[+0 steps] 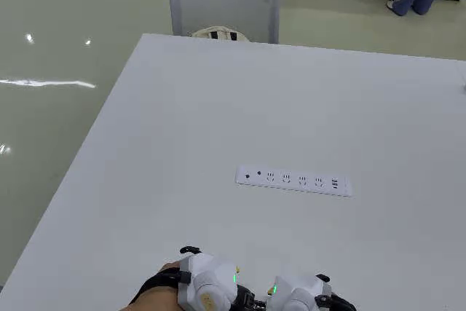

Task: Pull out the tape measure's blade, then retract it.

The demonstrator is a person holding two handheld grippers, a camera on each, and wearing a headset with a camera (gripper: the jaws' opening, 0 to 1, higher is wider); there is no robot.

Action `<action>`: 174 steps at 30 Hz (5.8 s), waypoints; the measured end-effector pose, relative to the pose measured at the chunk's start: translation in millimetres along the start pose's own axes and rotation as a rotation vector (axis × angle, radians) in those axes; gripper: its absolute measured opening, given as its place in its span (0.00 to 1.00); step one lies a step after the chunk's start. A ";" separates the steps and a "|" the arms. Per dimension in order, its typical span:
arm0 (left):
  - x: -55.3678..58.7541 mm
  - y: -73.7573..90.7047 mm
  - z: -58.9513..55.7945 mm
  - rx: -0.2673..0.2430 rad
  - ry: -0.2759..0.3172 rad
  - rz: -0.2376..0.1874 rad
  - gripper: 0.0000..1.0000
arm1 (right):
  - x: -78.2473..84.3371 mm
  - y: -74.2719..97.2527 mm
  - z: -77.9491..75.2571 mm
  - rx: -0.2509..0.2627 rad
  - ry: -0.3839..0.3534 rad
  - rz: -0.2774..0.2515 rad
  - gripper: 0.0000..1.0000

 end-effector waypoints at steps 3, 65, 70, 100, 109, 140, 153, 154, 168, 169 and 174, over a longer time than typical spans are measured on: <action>0.3 -1.1 -0.7 0.001 -0.020 0.010 0.48 | 0.9 -2.4 -0.8 -0.003 0.011 0.001 0.29; 3.0 -7.1 -1.3 -0.006 -0.120 0.039 0.33 | 2.3 -12.9 -3.2 -0.068 0.240 -0.063 0.13; 2.6 -7.0 -0.9 -0.003 -0.117 0.041 0.33 | 3.2 -13.3 -3.9 -0.071 0.237 -0.069 0.13; 2.4 -8.2 -2.2 -0.004 -0.138 0.067 0.32 | 25.7 -1.0 -6.3 -0.070 0.189 -0.054 0.12; 3.0 -9.0 -2.4 -0.003 -0.141 0.072 0.32 | 35.5 3.4 -7.2 -0.064 0.175 -0.047 0.12; 2.7 -9.9 -3.0 -0.001 -0.152 0.079 0.32 | 69.7 23.5 -12.8 -0.041 0.147 -0.022 0.12; 2.3 -9.7 -3.3 0.001 -0.153 0.082 0.32 | 89.3 33.3 -15.3 -0.029 0.132 -0.005 0.12; 2.3 -9.7 -3.3 0.001 -0.153 0.082 0.32 | 89.6 34.6 -15.2 -0.029 0.132 -0.005 0.12; 2.1 -9.6 -3.3 -0.001 -0.153 0.084 0.32 | 109.3 45.8 -18.6 -0.018 0.120 0.019 0.12; 1.8 -9.5 -3.4 -0.001 -0.153 0.084 0.32 | 110.5 46.3 -18.8 -0.018 0.119 0.020 0.12; 2.0 -9.9 -3.3 0.001 -0.155 0.086 0.32 | 117.3 50.0 -19.5 -0.013 0.114 0.027 0.12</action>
Point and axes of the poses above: the centre of the closed fingertips' face, and the gripper's own axes: y roughly backward along the fingers, z roughly to its left, x roughly out of its underside, the point moved 5 cm from there along y, roughly backward along the fingers, and after that the axes turned 3 degrees about z, right-handed, at the moved point
